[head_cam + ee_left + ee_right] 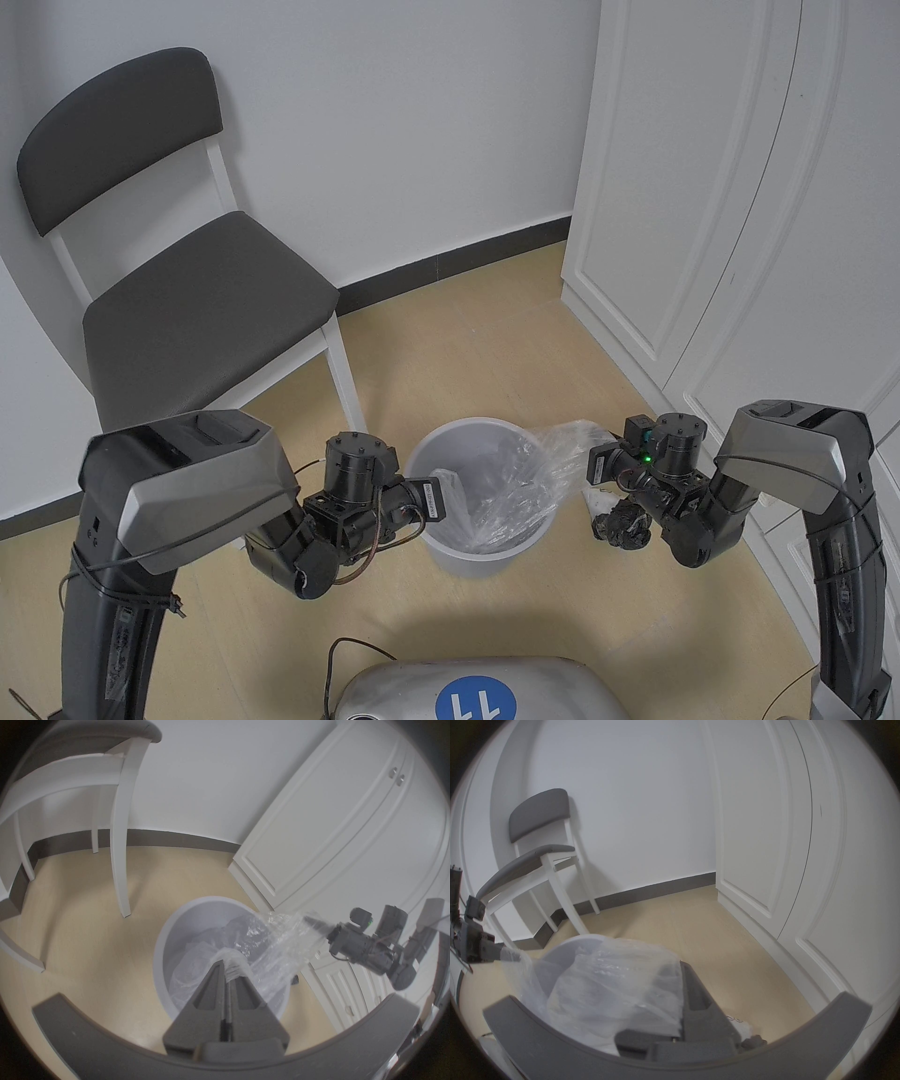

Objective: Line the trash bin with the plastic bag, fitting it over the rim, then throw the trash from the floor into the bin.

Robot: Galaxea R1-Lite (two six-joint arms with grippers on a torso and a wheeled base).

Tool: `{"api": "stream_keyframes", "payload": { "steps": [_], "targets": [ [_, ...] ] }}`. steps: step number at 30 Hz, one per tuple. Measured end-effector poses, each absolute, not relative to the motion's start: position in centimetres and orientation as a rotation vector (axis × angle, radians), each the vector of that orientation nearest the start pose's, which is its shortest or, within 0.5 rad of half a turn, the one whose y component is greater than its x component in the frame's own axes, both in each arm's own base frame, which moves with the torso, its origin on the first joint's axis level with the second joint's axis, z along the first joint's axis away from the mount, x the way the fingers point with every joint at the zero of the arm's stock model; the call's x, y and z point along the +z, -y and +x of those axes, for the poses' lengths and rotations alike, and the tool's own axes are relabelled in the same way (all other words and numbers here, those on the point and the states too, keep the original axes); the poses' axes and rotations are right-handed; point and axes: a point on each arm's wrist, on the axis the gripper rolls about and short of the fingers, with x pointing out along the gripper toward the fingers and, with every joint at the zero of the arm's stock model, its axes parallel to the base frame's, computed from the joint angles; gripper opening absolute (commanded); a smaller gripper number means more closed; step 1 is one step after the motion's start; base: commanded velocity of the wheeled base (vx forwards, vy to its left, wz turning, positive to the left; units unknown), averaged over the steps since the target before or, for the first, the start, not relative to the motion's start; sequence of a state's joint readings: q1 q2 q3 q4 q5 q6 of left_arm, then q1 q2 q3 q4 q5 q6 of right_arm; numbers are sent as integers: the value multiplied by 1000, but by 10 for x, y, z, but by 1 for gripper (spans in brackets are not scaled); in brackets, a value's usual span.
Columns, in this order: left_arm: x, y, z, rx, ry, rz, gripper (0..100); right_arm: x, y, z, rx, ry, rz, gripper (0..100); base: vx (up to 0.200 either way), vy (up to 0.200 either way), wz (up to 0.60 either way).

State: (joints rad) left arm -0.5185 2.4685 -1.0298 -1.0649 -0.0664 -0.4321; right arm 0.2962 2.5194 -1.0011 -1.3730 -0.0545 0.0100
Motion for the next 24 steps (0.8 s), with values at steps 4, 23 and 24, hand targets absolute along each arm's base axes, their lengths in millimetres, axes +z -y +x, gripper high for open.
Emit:
{"api": "stream_keyframes", "payload": {
  "steps": [4, 23, 24],
  "targets": [
    [-1, 201, 361, -533, -497, -286, 0, 1, -115, 400, 244, -170, -70, 0, 0, 0, 0],
    [17, 130, 352, -553, -702, -146, 0, 25, -54, 362, 176, -347, -368, 0, 0, 0, 0],
    [16, 129, 352, -548, -713, -142, 0, 26, -52, 361, 174, -349, -374, 0, 0, 0, 0]
  ]
}}
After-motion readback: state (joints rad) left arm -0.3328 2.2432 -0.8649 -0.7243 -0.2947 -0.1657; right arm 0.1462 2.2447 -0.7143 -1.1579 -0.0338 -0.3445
